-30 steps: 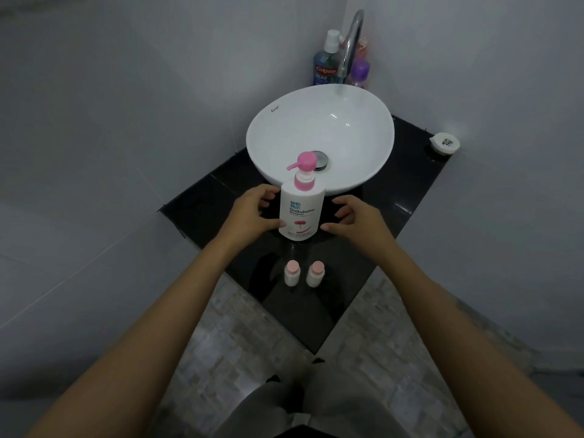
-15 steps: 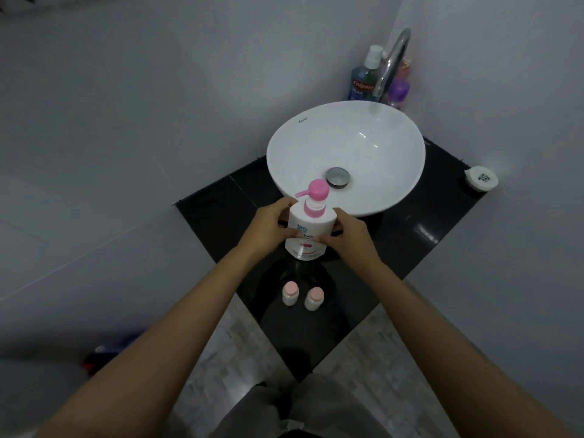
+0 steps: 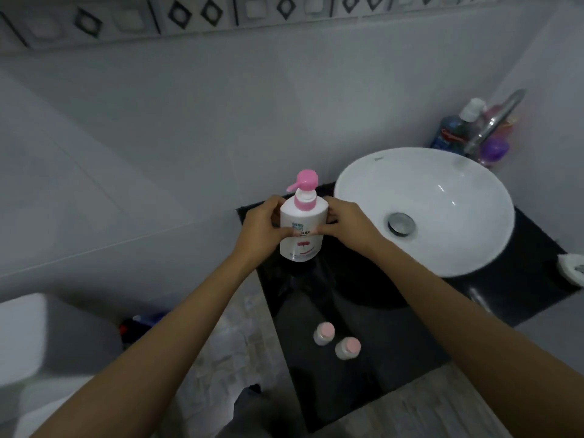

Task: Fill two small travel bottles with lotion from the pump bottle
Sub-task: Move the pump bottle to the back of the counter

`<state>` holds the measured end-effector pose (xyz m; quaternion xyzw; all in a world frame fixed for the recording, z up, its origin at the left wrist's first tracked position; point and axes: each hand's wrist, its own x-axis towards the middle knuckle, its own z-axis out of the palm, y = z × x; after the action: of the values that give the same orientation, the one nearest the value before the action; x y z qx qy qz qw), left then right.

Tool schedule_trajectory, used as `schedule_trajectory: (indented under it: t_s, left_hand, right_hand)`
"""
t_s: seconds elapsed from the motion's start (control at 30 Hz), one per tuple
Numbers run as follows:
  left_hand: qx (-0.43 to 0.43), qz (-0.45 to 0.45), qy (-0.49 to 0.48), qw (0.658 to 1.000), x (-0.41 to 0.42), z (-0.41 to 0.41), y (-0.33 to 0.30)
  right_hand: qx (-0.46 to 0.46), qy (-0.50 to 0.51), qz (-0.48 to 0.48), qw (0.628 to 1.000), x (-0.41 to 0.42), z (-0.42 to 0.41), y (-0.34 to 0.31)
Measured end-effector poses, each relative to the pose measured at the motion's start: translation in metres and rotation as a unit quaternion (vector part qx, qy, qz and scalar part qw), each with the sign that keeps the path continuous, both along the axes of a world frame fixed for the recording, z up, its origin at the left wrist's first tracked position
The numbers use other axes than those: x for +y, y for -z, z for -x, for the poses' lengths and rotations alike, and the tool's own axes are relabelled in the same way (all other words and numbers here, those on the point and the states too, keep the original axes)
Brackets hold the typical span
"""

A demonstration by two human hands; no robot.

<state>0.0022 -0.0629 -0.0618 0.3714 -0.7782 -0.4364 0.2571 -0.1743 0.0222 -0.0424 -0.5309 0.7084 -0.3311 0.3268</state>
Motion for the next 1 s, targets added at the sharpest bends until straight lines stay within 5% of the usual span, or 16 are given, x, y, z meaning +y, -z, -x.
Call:
schedule_trajectory:
  t_s: [0.4,1.0]
  left_hand:
    - [-0.064,0.007,-0.12,0.991,-0.087,-0.004,0.007]
    - [-0.076,0.018,-0.138,0.987,-0.121,0.009,0.012]
  right_hand:
    - [-0.011,-0.073,-0.071,0.995,-0.126,-0.008,0.002]
    - [-0.044,-0.017,-0.05,0.998,-0.156,-0.009,0.011]
